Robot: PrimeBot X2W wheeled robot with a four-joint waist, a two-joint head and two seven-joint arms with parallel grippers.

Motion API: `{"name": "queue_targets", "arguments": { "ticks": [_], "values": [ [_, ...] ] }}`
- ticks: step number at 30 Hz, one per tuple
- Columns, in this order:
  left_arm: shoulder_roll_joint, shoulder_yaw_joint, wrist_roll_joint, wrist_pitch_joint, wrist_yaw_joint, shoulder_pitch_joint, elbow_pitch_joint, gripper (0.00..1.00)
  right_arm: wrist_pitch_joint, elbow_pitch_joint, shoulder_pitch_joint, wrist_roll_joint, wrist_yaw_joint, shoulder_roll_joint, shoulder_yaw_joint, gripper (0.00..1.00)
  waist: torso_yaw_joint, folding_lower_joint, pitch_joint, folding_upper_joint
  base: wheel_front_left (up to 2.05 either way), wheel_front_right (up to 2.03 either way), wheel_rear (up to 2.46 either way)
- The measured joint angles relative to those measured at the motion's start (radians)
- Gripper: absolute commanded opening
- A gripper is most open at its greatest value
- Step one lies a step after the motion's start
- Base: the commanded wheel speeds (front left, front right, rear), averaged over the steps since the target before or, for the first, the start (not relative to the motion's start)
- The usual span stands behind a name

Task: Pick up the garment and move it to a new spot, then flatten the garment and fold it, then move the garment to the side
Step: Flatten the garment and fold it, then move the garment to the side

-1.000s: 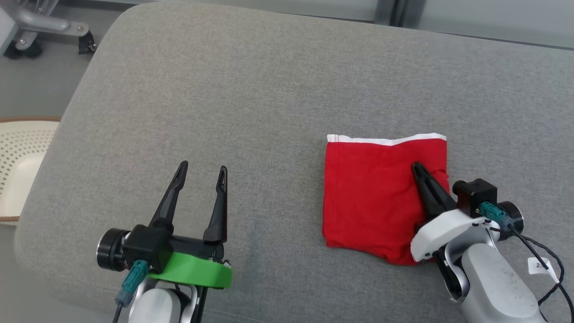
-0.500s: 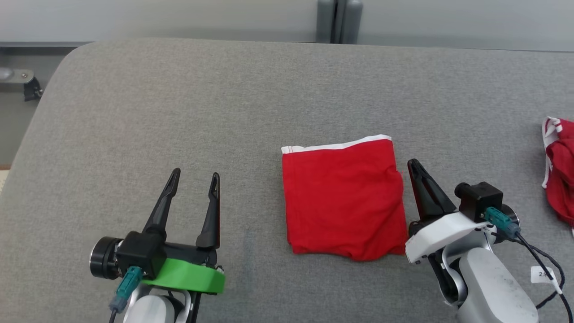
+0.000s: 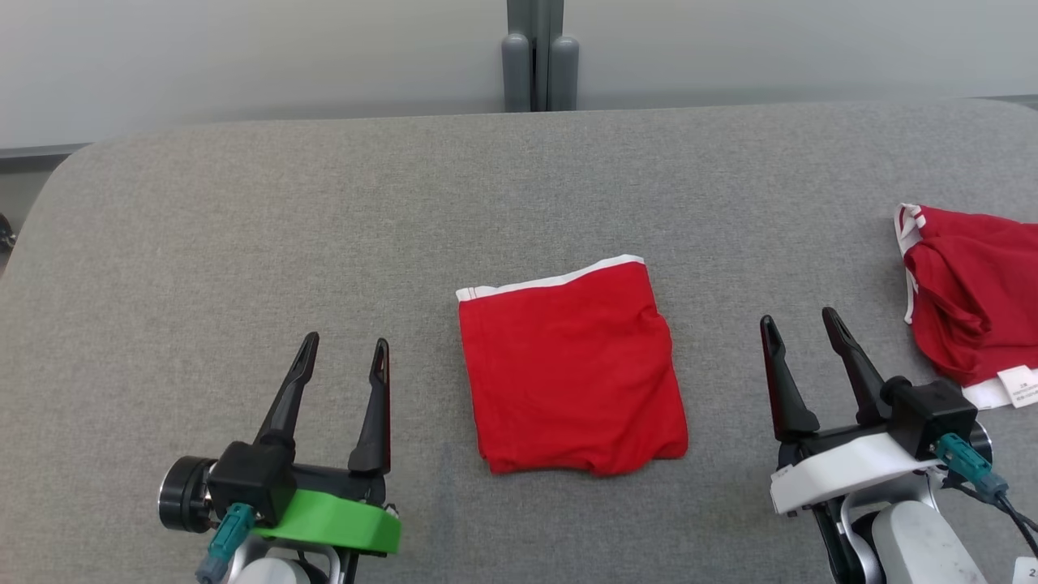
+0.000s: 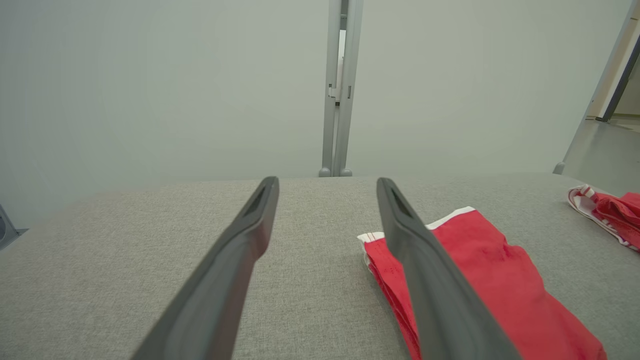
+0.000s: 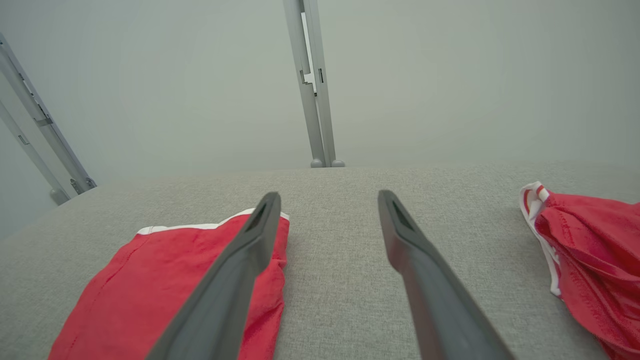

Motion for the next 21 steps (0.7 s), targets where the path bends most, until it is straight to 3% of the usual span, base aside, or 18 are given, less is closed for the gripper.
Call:
{"name": "queue_targets", "arguments": {
  "ticks": [15, 21],
  "values": [
    [0.0, -0.008, -0.003, 0.0, 0.018, 0.031, -0.005, 1.0, 0.0, -0.034, 0.054, -0.025, 0.0, 0.027, -0.02, 1.0, -0.009, 0.0, -0.011, 0.0, 0.0, 0.0, 0.0],
    [0.0, -0.022, -0.004, 0.0, 0.016, 0.031, 0.003, 1.0, 0.0, 0.026, 0.054, -0.026, 0.0, 0.024, -0.001, 1.0, 0.017, 0.0, -0.014, 0.0, 0.0, 0.0, 0.0]
  ]
}}
